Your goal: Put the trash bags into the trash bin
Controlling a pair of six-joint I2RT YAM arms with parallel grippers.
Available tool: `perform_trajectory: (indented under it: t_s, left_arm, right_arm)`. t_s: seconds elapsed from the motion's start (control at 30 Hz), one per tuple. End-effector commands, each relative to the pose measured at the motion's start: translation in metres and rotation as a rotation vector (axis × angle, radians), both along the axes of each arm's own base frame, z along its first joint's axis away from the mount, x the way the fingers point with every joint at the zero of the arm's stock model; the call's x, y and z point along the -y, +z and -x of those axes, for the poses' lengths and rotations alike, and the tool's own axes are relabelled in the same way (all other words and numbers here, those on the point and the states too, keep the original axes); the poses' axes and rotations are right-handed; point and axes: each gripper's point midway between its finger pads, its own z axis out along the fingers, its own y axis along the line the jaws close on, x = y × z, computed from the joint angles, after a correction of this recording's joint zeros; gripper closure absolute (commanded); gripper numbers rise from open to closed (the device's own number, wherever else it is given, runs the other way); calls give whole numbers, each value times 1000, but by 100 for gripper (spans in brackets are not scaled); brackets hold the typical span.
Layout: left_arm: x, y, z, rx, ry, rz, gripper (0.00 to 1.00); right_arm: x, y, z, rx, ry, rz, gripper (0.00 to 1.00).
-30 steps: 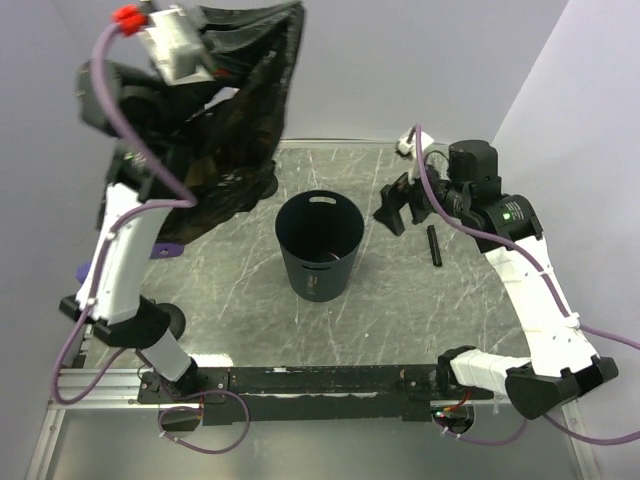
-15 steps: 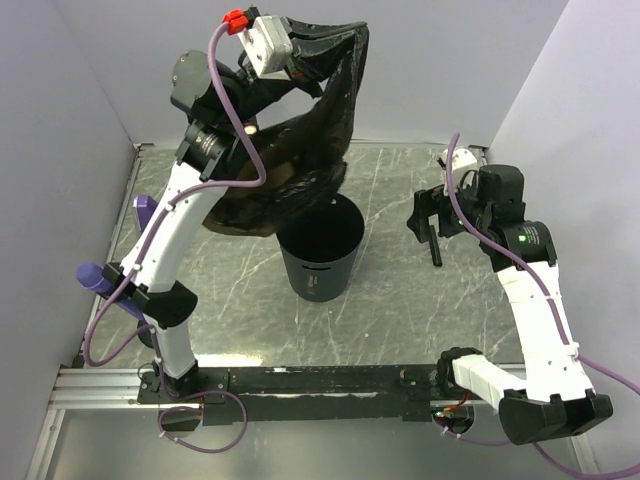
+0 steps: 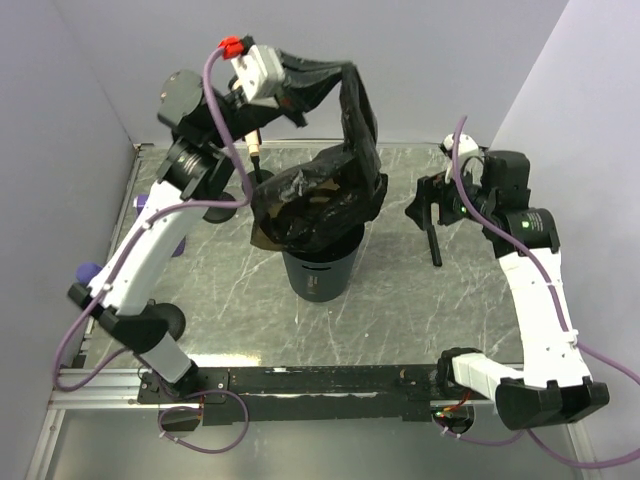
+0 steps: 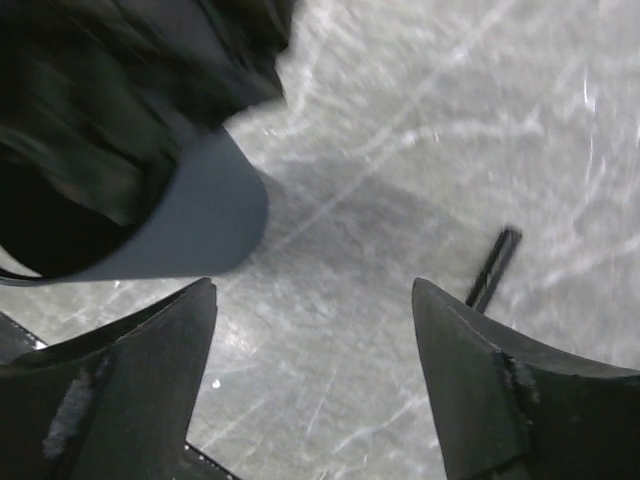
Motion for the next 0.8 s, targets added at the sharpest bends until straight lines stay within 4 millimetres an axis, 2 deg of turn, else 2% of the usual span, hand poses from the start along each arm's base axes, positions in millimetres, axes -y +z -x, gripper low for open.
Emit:
perform_trajectory:
  t_s: [0.0, 0.17, 0.3, 0.47, 0.57, 0.63, 0.67, 0.77]
  left_arm:
    - [-31, 18, 42, 86, -5, 0, 99]
    - [-44, 32, 66, 117, -22, -3, 99]
    - [-51, 38, 81, 133, -34, -15, 99]
    - [-54, 21, 78, 108, 1, -64, 99]
    - [-56, 20, 80, 91, -6, -55, 99]
    - [-56, 21, 82, 90, -7, -55, 100]
    - [-57, 22, 81, 91, -1, -55, 99]
    - [-58, 22, 76, 97, 24, -58, 99]
  right_arm:
    - [-13, 42, -10, 115, 91, -32, 18]
    - [-17, 49, -32, 154, 113, -37, 21]
    - [-21, 60, -61, 186, 124, -46, 21]
    - [-38, 78, -99, 191, 178, -105, 21]
    - [-53, 74, -121, 153, 201, -161, 24]
    - [-68, 67, -124, 130, 239, -173, 25]
    - [-82, 62, -120, 120, 276, -163, 25]
    - [-118, 41, -96, 87, 398, -113, 26]
